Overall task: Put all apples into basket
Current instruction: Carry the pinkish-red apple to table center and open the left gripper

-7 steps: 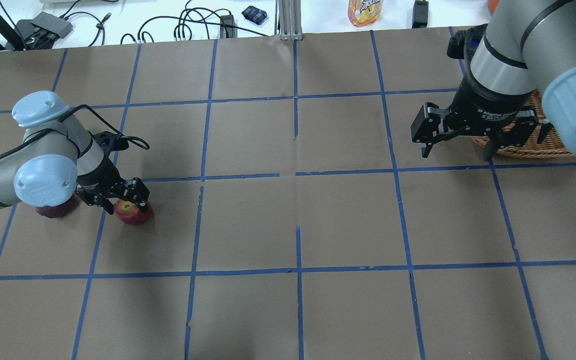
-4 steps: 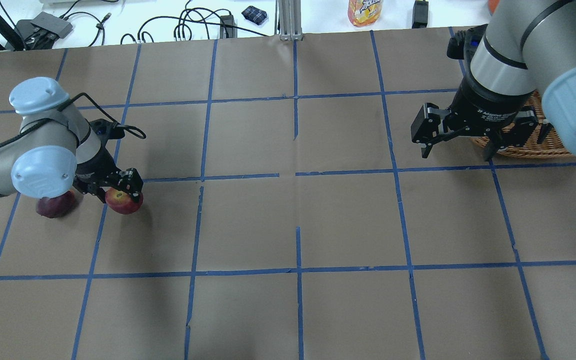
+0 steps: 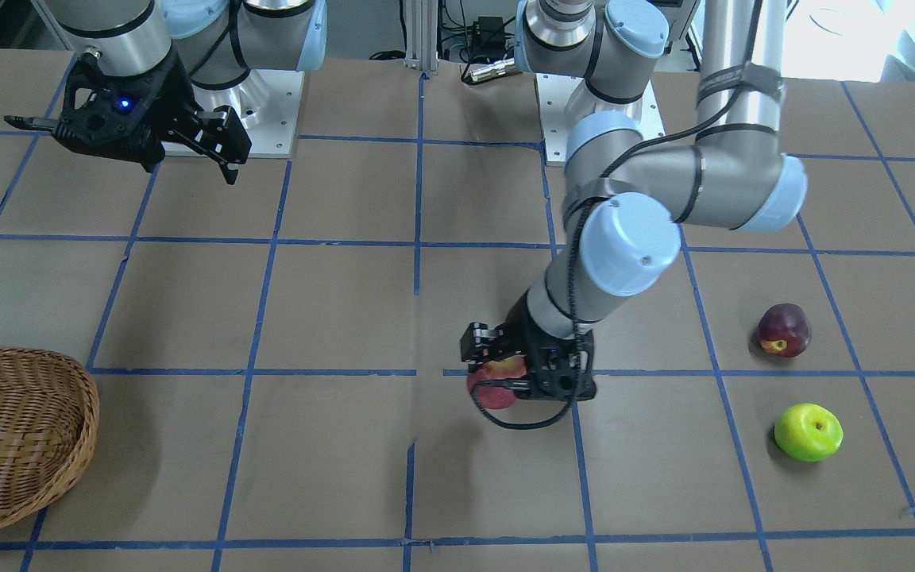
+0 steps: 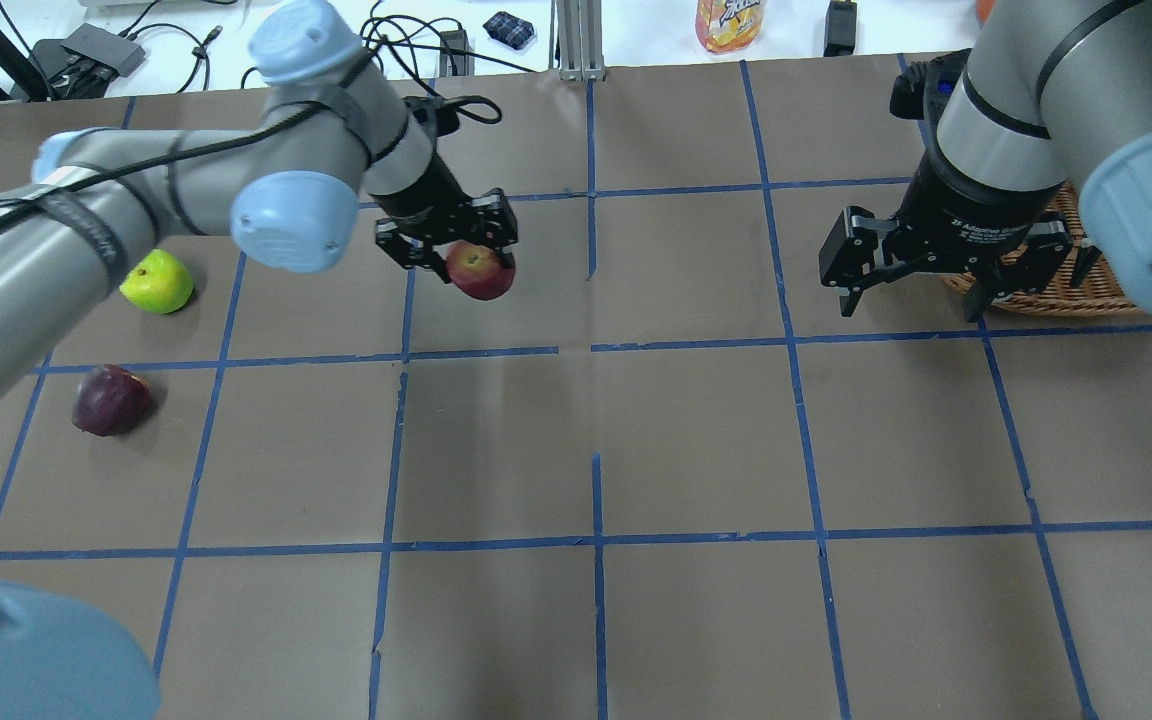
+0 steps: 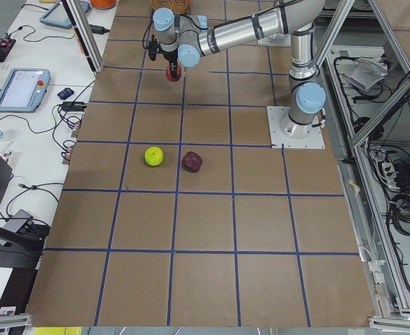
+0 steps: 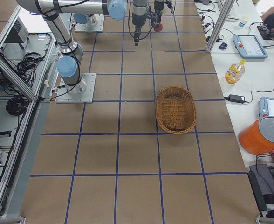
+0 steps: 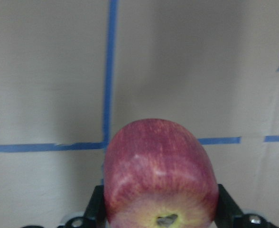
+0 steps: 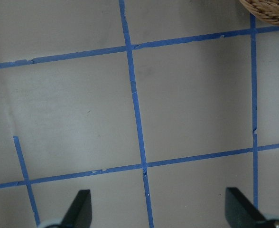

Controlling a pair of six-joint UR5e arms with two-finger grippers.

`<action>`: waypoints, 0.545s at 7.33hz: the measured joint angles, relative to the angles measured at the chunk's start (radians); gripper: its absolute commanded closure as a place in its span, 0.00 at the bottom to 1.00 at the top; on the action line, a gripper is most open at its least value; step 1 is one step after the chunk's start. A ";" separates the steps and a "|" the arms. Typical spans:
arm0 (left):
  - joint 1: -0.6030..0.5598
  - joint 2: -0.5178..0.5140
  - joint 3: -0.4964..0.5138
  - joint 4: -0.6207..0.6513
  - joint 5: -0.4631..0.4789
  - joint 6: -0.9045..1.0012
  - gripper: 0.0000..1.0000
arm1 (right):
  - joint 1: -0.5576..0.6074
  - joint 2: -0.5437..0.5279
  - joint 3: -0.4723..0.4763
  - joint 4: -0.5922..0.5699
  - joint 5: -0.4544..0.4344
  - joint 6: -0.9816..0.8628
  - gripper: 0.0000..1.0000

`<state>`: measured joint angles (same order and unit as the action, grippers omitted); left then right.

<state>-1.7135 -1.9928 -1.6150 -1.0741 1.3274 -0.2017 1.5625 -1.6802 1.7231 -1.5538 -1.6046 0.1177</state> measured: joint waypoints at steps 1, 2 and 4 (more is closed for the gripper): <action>-0.052 -0.042 0.005 0.060 0.003 -0.054 0.86 | -0.001 0.000 0.008 -0.002 0.000 0.001 0.00; -0.091 -0.071 0.006 0.089 0.009 -0.096 0.59 | -0.001 0.001 0.017 -0.009 0.003 0.004 0.00; -0.143 -0.120 0.002 0.124 0.057 -0.140 0.00 | 0.000 0.002 0.024 -0.020 0.012 0.011 0.00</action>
<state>-1.8568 -2.1131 -1.6130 -0.9499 1.3844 -0.3413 1.5626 -1.6778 1.7468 -1.5737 -1.5923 0.1290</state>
